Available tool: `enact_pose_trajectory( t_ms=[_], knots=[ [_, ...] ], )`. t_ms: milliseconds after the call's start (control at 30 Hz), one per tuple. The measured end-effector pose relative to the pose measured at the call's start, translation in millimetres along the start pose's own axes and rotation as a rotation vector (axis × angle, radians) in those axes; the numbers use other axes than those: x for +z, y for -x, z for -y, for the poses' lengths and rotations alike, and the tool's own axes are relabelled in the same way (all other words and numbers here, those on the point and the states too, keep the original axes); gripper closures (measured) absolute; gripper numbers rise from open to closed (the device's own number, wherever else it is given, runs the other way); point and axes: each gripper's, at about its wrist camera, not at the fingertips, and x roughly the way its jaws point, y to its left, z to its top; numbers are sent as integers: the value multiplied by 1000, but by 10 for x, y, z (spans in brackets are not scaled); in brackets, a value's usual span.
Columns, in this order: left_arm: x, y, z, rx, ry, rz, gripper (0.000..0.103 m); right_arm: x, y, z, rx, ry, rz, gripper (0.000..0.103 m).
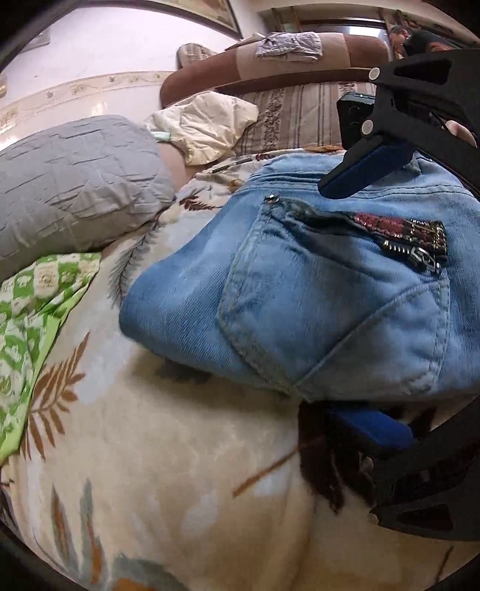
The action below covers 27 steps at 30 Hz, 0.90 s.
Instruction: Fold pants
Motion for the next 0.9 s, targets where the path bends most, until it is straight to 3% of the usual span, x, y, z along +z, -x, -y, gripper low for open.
enact_pose_trajectory(
  t_ms=[67, 100, 133, 167, 200, 233, 367, 500, 600, 700, 733, 833, 900],
  knots=[
    [-9, -17, 30, 22, -53, -16, 0, -18, -13, -83, -51, 52, 0, 11],
    [-21, -19, 50, 53, -87, -23, 12, -43, -22, -121, -89, 86, 3, 20],
    [-36, -2, 60, 104, -119, -25, 35, -56, -13, -135, -103, 104, 10, 30],
    [-46, 9, 66, 118, -134, -25, 42, -65, 4, -138, -108, 113, 20, 35],
    [-58, 48, 65, 92, -139, -23, 58, -75, 25, -146, -106, 124, 33, 46],
    [-78, 84, 80, 60, -148, -18, 67, -92, 47, -178, -106, 141, 47, 51],
    [-229, 236, 331, 77, -250, 33, 71, -157, 144, -418, -159, 261, 94, 57],
    [-475, 422, 484, 12, -310, 67, 71, -344, 459, -610, -151, 346, 145, 58],
    [-669, 422, 516, 13, -335, 59, 71, -606, 649, -664, -169, 402, 158, 58],
    [-779, 155, 364, 80, -307, -33, 70, -770, 618, -466, -176, 351, 123, 58],
    [-812, 41, 269, 128, -290, -58, 63, -814, 558, -366, -191, 331, 101, 58],
    [-804, -26, 156, 112, -253, -49, 59, -882, 420, -53, -197, 274, 95, 59],
    [-804, -21, 220, 151, -286, -46, 56, -878, 420, -21, -179, 251, 109, 59]
  ],
)
